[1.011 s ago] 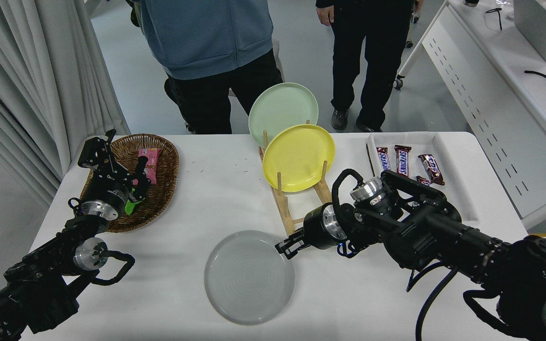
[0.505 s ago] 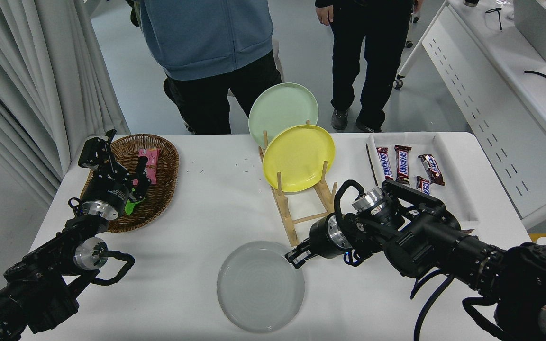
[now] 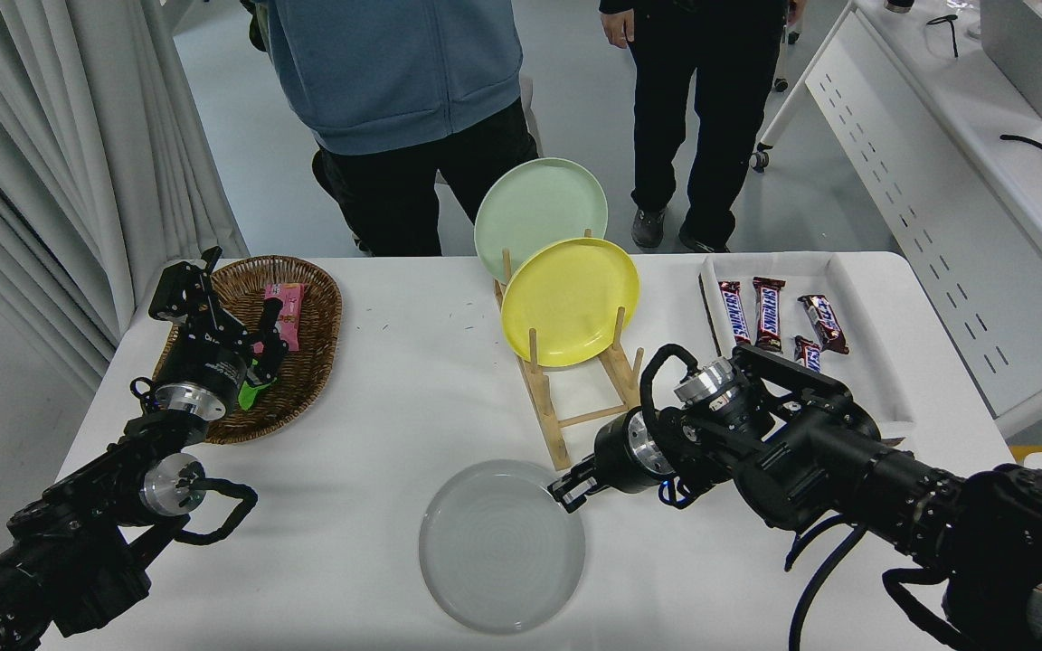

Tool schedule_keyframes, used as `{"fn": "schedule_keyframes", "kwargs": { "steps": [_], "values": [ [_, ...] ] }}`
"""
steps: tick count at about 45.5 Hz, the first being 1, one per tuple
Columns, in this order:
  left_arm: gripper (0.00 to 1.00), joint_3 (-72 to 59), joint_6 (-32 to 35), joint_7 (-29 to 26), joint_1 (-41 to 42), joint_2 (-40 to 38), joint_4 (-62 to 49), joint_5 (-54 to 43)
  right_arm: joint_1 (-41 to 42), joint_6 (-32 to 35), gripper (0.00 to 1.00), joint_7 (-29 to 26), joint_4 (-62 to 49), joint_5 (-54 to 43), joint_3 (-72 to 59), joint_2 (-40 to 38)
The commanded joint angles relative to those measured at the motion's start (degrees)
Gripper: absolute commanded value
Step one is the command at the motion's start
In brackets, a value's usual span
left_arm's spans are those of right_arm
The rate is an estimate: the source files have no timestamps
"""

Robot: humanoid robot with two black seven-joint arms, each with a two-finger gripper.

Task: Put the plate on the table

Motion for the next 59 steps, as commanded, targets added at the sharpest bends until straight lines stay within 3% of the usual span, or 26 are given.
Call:
{"fn": "schedule_keyframes", "kwargs": {
  "steps": [1,21,25,32,38,53,59],
  "values": [
    [1.00,0.02,0.00,0.00,0.00,0.00,0.00,-0.02,-0.03,0.00,0.00,0.02,-1.26,-0.60,-0.15,-0.01],
    [1.00,0.02,0.00,0.00,0.00,0.00,0.00,-0.02,0.06,0.00,0.02,0.02,-1.34,-0.51,0.47,0.08],
    [1.00,0.02,0.00,0.00,0.00,0.00,0.00,-0.02,0.06,0.00,0.34,0.02,-1.34,-0.51,0.47,0.08],
    [1.00,0.02,0.00,0.00,0.00,0.00,0.00,-0.02,0.06,0.00,0.47,-0.06,-1.34,-0.42,0.38,0.08],
    [1.00,0.02,0.00,0.00,0.00,0.00,0.00,-0.02,0.06,0.00,0.98,0.02,-1.26,-0.34,0.47,0.08],
    [1.00,0.02,0.00,0.00,0.00,0.00,0.00,-0.02,0.32,0.00,0.99,-0.24,0.67,0.19,0.29,-0.09],
    [1.00,0.02,0.00,0.00,0.00,0.00,0.00,-0.02,-0.03,0.00,0.99,-2.70,2.61,1.24,-0.23,-0.18]
  ]
}}
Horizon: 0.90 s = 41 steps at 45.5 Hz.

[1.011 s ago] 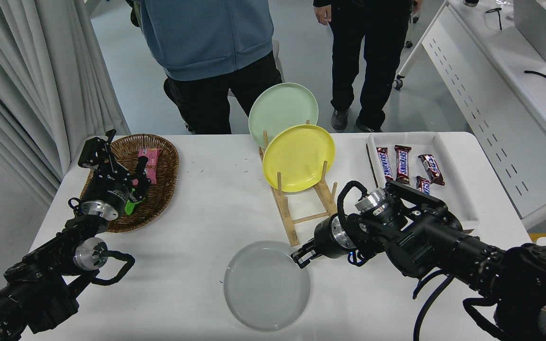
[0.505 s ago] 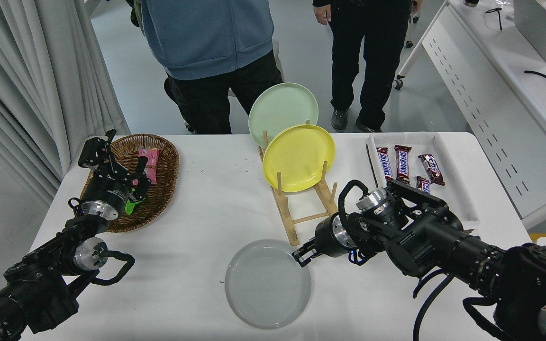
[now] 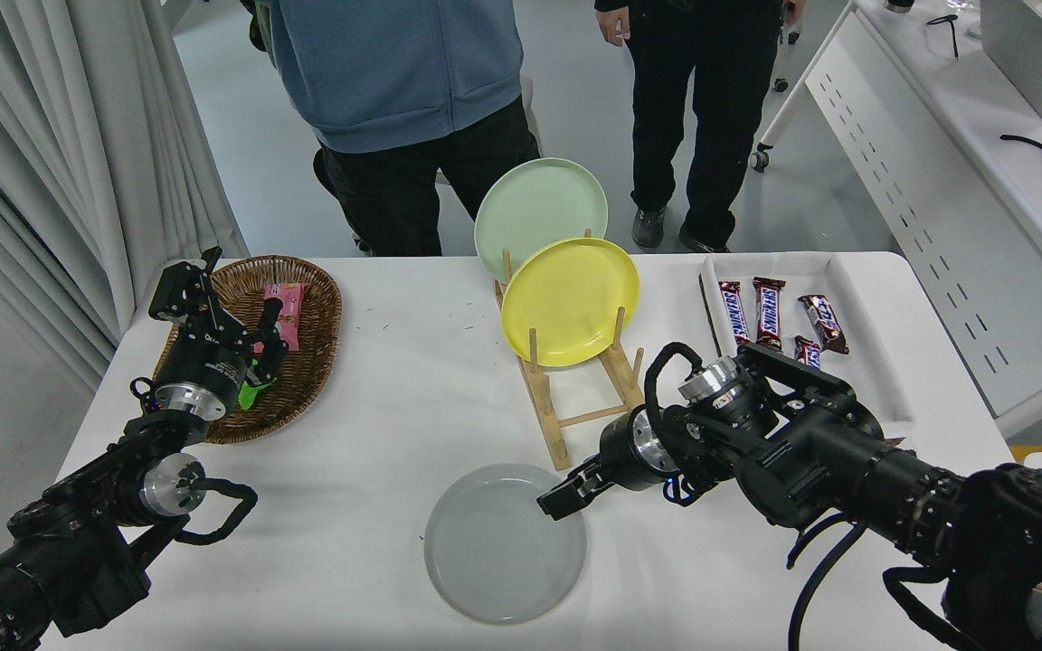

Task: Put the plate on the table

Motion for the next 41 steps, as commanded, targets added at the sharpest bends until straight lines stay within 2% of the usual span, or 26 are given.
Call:
{"fn": "schedule_keyframes", "kwargs": {
  "steps": [1,14,23,41],
  "values": [
    [1.00,0.00,0.00,0.00,0.00,0.00,0.00,-0.01,-0.23,0.00,0.99,-2.47,2.88,1.59,-0.85,-0.22],
    [1.00,0.00,0.00,0.00,0.00,0.00,0.00,-0.01,-0.14,0.00,0.99,-2.65,13.08,-0.08,-1.38,-3.91],
    [1.00,0.00,0.00,0.00,0.00,0.00,0.00,-0.01,2.05,0.00,0.99,-2.65,20.46,-0.25,-0.59,-9.18],
    [1.00,0.00,0.00,0.00,0.00,0.00,0.00,-0.01,10.22,0.00,0.99,-2.56,23.19,-10.01,4.95,-18.14]
  ]
}}
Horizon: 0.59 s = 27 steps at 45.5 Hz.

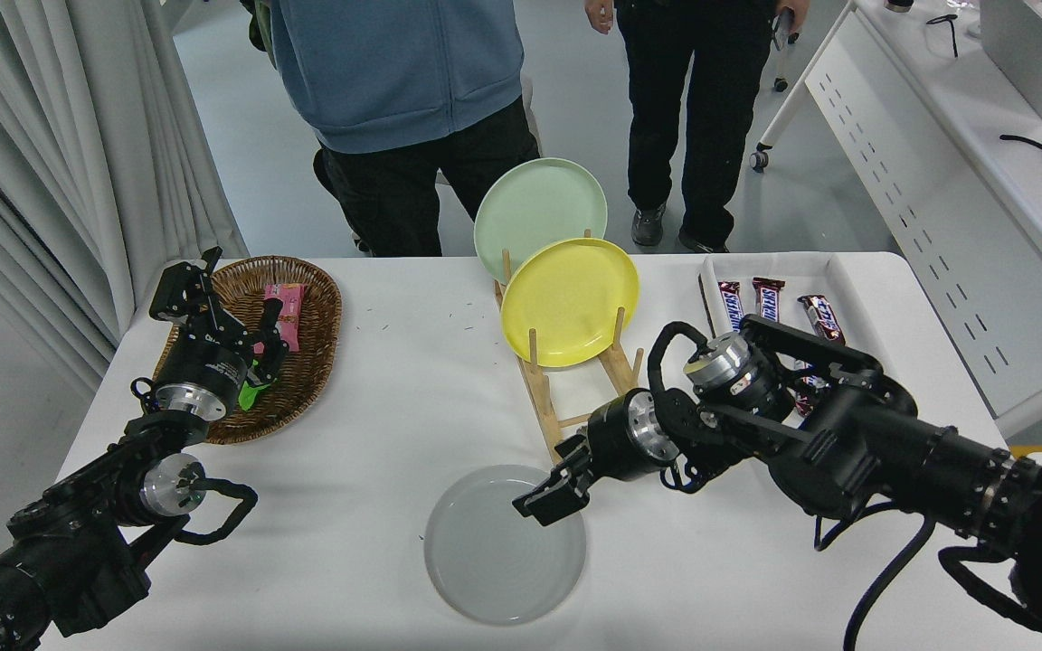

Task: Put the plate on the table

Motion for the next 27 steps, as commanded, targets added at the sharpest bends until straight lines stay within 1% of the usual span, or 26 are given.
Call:
{"fn": "schedule_keyframes", "kwargs": {
  "steps": [1,8,13,16,22,27],
  "values": [
    [1.00,0.00,0.00,0.00,0.00,0.00,0.00,-0.01,5.14,0.01,0.99,0.01,1.89,-5.01,2.94,-6.41],
    [1.00,0.00,0.00,0.00,0.00,0.00,0.00,-0.01,10.15,8.52,0.99,0.10,1.18,-6.07,2.59,-10.80],
    [1.00,0.00,0.00,0.00,0.00,0.00,0.00,-0.01,13.84,14.85,0.99,0.19,0.74,-10.01,2.06,-12.74],
    [1.00,0.00,0.00,0.00,0.00,0.00,0.00,0.08,14.46,18.97,0.99,0.19,0.48,-13.26,1.88,-13.35],
    [1.00,-0.09,0.00,0.00,0.00,0.00,0.00,-0.01,14.37,29.26,0.99,0.10,-1.45,-21.87,2.32,-14.76],
    [1.00,0.00,0.00,0.00,0.00,0.00,0.00,-0.01,14.55,34.71,0.99,0.10,-1.63,-26.28,1.97,-16.17]
  ]
}}
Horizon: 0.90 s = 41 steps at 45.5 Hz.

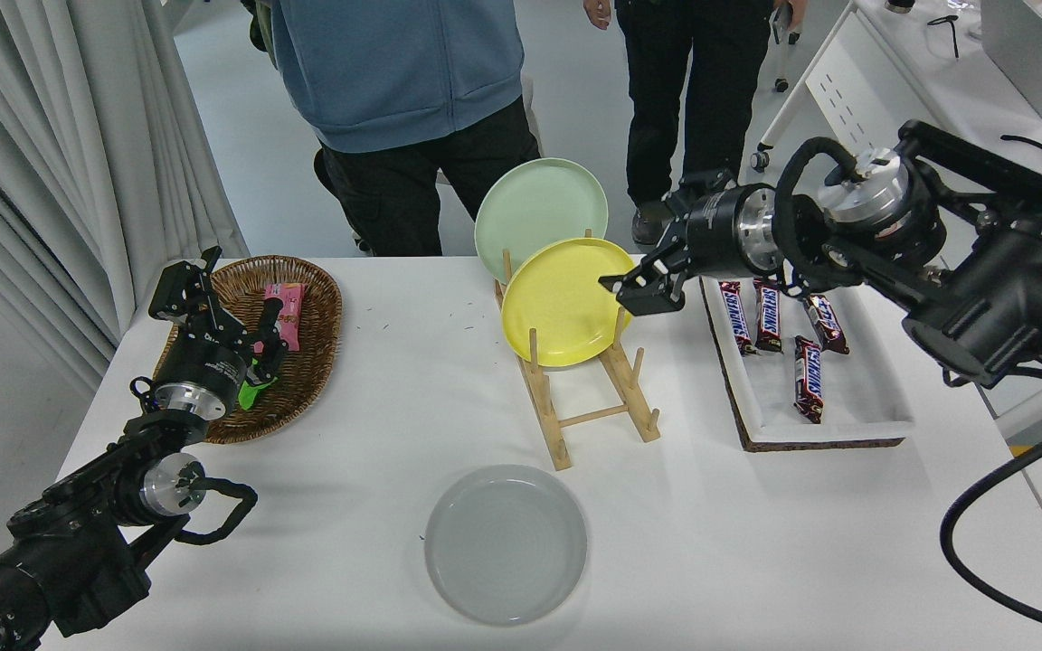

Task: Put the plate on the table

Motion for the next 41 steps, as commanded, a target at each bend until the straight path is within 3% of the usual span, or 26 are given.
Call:
{"fn": "schedule_keyframes", "kwargs": {
  "steps": [1,9,14,28,41],
  "values": [
    [1.00,0.01,0.00,0.00,0.00,0.00,0.00,-0.01,2.03,14.45,0.99,0.06,-1.33,-11.63,-0.31,-3.70],
    [1.00,0.01,0.00,0.00,0.00,0.00,0.00,-0.01,1.59,27.18,0.99,1.21,-5.80,-27.62,2.58,-6.16],
    [1.00,0.01,0.00,0.00,0.00,0.00,0.00,-0.01,-0.51,34.40,0.99,1.47,-9.06,-32.20,6.19,-6.25],
    [1.00,-0.07,0.00,0.00,0.00,0.00,0.00,-0.01,-11.05,37.91,0.99,1.56,-20.13,-33.00,14.17,-1.33],
    [1.00,0.01,0.00,0.00,0.00,0.00,0.00,-0.01,-23.89,40.29,0.99,1.56,-15.13,-39.85,25.44,0.52]
  ]
}}
